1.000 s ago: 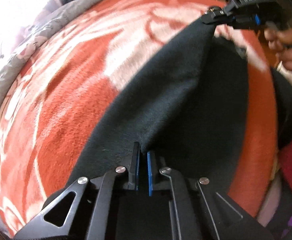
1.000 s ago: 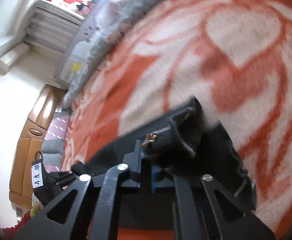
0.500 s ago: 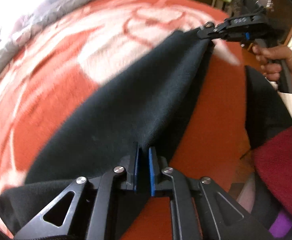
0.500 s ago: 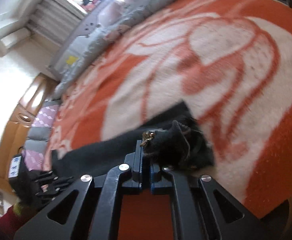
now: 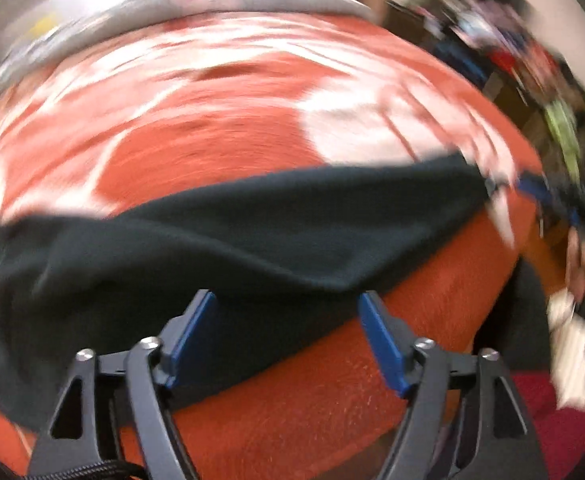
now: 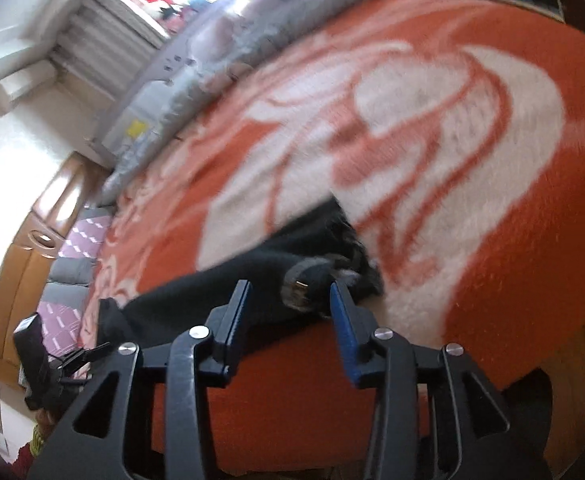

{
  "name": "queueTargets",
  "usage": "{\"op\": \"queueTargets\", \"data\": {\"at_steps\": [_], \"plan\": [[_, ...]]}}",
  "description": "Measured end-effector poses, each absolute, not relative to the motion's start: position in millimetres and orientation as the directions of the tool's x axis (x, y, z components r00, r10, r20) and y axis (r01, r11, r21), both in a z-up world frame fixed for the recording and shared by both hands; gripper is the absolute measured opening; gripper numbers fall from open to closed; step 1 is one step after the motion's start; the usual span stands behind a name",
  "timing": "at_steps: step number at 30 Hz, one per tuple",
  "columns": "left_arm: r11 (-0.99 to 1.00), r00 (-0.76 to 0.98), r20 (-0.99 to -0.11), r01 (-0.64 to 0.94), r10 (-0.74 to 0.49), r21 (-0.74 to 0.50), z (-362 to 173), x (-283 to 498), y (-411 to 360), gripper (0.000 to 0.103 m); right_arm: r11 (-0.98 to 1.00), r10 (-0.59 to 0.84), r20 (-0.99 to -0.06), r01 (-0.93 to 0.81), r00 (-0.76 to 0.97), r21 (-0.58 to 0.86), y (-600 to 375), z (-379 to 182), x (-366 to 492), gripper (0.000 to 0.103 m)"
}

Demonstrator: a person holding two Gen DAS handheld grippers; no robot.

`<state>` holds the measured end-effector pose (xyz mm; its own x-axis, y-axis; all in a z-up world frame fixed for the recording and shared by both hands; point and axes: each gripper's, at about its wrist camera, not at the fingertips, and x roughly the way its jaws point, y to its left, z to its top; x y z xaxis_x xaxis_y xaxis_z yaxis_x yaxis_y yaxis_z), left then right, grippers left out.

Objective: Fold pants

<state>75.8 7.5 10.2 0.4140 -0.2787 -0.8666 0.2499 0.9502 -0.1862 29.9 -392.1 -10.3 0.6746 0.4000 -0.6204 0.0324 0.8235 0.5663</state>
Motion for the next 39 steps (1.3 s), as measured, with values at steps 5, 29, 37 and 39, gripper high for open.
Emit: {"op": "queueTargets", "data": {"at_steps": [5,29,37,39], "plan": [[0.930,0.367,-0.877,-0.077,-0.310,-0.360,13.4,107.0,79.7,0.081,0.787,0.565,-0.591,-0.160,0.576,0.596,-330.4,-9.0,52.1,0.042],[0.944,0.070,-0.992,-0.307,-0.101,-0.118,-43.3,243.1,173.0,0.015,0.591,0.616,-0.785,-0.698,0.066,0.405,-64.9,-72.6,125.9,0.038],[0.892,0.481,-0.851,-0.264,-0.208,-0.367,47.9,136.3,196.8,0.006,0.579,0.690,-0.700,-0.720,0.182,0.383,-86.6,-28.8,122.0,0.007],[0.882,0.539,-0.814,-0.250,-0.216,-0.399,62.0,105.2,198.7,0.006,0.547,0.690,-0.703,-0.761,0.173,0.349,-82.3,-18.5,113.2,0.007]]}}
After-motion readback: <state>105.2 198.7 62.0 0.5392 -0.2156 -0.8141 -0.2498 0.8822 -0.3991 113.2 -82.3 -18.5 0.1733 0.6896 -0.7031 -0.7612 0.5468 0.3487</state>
